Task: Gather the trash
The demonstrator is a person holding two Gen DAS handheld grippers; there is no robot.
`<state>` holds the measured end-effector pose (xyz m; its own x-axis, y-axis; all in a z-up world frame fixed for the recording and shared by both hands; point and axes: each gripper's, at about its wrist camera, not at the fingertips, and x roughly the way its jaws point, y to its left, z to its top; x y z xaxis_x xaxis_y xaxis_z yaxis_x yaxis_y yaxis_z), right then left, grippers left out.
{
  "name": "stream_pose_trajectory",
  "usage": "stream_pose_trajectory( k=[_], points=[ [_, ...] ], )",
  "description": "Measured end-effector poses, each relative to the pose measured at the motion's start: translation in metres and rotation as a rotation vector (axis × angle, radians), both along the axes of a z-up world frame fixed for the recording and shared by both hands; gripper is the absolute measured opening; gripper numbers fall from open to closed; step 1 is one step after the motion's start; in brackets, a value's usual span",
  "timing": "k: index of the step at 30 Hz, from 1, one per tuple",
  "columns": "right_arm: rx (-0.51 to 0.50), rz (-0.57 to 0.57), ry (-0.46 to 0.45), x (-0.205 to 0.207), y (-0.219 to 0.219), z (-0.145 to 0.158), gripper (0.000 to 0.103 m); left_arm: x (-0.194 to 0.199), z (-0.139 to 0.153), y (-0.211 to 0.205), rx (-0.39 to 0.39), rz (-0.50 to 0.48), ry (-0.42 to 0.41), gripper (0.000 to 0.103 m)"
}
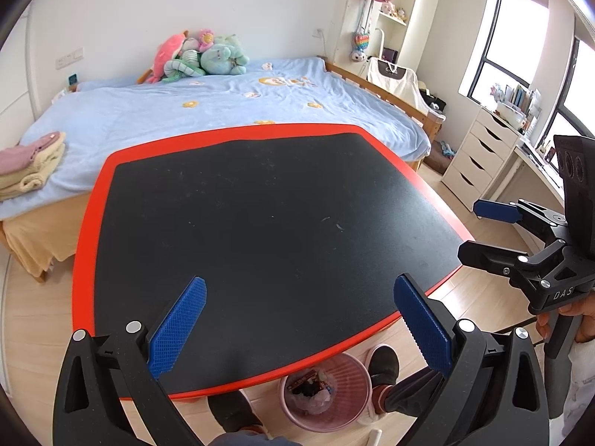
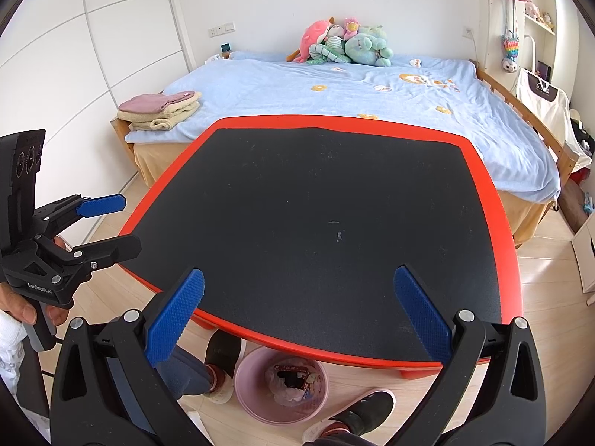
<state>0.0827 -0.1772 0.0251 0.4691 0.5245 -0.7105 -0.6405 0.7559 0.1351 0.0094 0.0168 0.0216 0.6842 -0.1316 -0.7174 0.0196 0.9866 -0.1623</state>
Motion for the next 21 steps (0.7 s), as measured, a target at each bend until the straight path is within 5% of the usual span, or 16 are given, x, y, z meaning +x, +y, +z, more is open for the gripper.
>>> stream_pose_trajectory(
  k=[21],
  points=[
    [-0.011,-0.006,-0.002,0.0010,-0.0031,-0.0041,0.100,-0.0004,-0.0037,-0.0020,0.003,0.005,0.002,0.097]
  ],
)
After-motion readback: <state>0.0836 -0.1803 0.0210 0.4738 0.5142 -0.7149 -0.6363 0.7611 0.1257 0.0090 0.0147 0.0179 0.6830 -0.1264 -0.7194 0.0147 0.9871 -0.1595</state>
